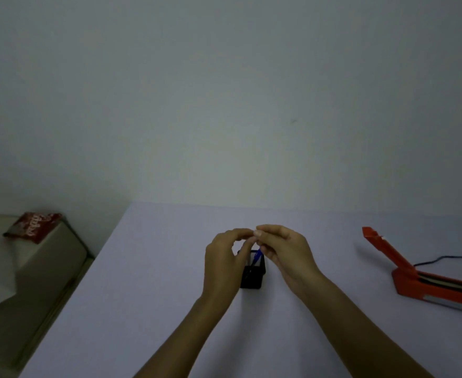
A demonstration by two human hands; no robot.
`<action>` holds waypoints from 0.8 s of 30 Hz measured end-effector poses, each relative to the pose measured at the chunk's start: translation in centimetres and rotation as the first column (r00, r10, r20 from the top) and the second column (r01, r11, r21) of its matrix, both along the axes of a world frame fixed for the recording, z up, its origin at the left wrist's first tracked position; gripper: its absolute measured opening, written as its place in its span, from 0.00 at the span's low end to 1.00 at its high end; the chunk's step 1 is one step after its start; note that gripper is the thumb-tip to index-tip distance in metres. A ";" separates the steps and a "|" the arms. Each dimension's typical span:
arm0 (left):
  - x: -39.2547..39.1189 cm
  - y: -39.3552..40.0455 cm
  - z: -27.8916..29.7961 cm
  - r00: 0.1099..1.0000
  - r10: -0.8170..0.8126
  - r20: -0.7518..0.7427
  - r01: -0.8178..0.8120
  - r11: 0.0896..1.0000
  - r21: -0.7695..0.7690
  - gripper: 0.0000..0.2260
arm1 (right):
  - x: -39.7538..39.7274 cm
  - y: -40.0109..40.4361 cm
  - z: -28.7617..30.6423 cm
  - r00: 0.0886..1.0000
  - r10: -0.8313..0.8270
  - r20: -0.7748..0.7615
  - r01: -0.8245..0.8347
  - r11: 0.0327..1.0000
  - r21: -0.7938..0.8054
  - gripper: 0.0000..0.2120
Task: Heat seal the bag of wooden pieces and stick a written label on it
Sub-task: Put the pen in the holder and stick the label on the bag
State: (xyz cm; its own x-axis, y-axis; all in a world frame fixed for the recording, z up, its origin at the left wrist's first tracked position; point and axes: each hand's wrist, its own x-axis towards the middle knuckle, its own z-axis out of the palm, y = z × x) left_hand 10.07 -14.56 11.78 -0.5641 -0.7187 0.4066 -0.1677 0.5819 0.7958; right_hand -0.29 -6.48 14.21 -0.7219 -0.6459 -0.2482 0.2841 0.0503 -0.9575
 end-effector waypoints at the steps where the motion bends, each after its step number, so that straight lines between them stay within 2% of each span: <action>1: 0.1 0.1 0.4 1.000 0.013 -0.017 -0.013 1.000 0.014 0.05 | 0.5 -0.1 0.4 1.000 -0.014 0.016 0.014 1.000 -0.027 0.05; 6: 1.1 0.2 2.0 0.997 0.042 -0.062 -0.039 0.998 0.045 0.06 | 1.9 0.2 1.8 0.998 -0.021 0.053 0.027 0.992 -0.120 0.05; 16: 2.3 0.7 2.8 0.999 0.028 -0.044 -0.025 0.998 0.058 0.08 | 2.5 0.7 2.2 1.000 -0.009 -0.002 0.009 0.996 -0.084 0.05; 24: 2.4 0.7 3.2 0.998 -0.012 -0.064 0.018 0.995 0.093 0.08 | 2.3 1.3 2.8 0.997 0.023 0.079 -0.013 0.992 -0.127 0.07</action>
